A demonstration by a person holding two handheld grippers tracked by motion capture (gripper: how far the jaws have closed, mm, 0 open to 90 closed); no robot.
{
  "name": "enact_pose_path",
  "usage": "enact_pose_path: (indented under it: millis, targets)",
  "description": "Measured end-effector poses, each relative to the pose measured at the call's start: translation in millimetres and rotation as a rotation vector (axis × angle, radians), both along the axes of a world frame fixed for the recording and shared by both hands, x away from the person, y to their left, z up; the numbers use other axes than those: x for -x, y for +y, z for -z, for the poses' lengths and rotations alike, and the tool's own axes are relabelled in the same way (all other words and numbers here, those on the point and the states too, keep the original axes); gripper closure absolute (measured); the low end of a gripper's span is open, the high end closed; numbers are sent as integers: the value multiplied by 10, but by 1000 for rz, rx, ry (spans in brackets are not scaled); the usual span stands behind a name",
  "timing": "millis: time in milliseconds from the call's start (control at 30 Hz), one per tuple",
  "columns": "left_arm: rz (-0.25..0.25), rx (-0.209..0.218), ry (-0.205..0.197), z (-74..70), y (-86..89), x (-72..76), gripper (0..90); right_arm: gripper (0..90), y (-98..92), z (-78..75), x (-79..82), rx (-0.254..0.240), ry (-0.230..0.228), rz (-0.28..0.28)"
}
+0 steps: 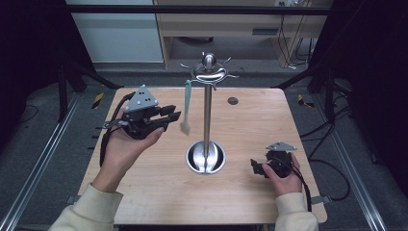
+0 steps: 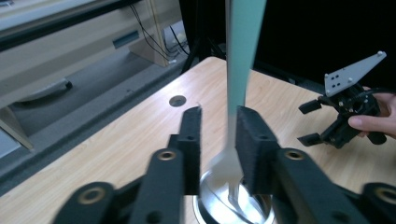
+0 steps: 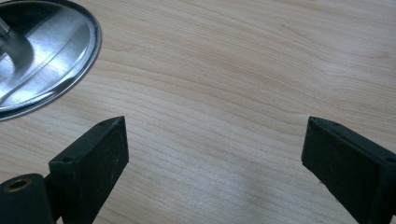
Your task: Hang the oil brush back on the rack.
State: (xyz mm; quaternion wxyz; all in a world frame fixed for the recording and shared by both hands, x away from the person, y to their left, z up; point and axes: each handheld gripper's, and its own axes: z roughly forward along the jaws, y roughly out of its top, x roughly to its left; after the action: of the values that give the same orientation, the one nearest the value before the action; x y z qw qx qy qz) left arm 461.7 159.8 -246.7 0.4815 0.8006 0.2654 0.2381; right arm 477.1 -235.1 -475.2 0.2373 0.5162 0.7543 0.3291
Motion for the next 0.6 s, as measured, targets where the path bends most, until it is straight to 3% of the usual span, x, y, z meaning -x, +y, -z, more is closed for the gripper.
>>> enact_pose_path:
  millis: [167,367,600]
  targets:
    - [-25,7,-22,-3,27,39,474,79,0,0,0,2,-1,-2]
    - [-36,-16,-16,74,70,123,209,79,-1,7,-2,7,-1,0]
    - [-34,-13,-10,215,200,291,97,80,-6,7,-1,9,-4,0]
